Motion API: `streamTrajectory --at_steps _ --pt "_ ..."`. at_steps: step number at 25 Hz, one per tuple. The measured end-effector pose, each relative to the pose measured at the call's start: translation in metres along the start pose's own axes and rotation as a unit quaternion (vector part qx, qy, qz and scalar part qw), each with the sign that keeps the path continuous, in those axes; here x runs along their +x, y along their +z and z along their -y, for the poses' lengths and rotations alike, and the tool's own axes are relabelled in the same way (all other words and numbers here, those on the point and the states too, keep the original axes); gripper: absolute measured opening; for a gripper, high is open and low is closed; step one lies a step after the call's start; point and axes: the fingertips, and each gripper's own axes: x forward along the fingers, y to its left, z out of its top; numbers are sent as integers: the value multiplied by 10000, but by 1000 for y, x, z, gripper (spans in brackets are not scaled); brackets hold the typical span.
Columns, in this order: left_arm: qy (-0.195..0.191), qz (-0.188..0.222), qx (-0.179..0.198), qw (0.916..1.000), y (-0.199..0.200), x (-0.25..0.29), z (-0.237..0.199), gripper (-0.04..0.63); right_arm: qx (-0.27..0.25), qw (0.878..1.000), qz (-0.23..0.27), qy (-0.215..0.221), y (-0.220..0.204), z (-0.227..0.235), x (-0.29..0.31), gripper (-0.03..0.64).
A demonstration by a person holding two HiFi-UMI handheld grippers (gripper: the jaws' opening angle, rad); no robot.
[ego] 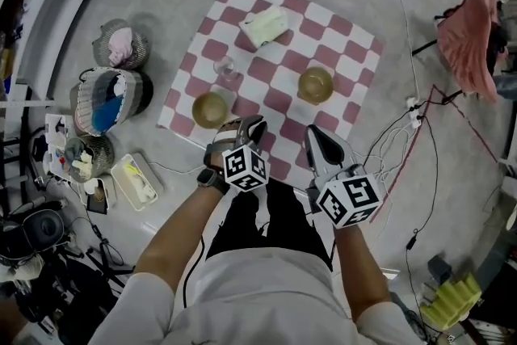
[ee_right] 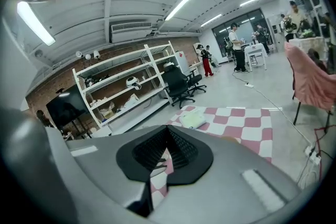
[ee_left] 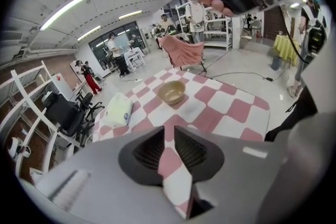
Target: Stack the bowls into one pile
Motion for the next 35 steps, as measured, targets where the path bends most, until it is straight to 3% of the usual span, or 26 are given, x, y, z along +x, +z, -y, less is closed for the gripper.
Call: streamTrajectory --at_steps 7,13,25,31,35 --pt "-352 200 626 9972 65 51 21 37 286 9990 133 -329 2 52 -22 11" --pt "-642 100 1192 9907 91 97 36 38 547 9970 195 -515 1 94 -28 11" --pt "-907 -238 1967 9760 96 154 54 46 838 9945 138 -608 -5 147 -19 11" --pt "-1002 -426 2016 9734 83 171 60 49 905 9938 92 -641 -10 160 -15 11" --pt "-822 -448 2022 9749 82 175 55 41 903 9936 43 -670 -12 163 -14 11"
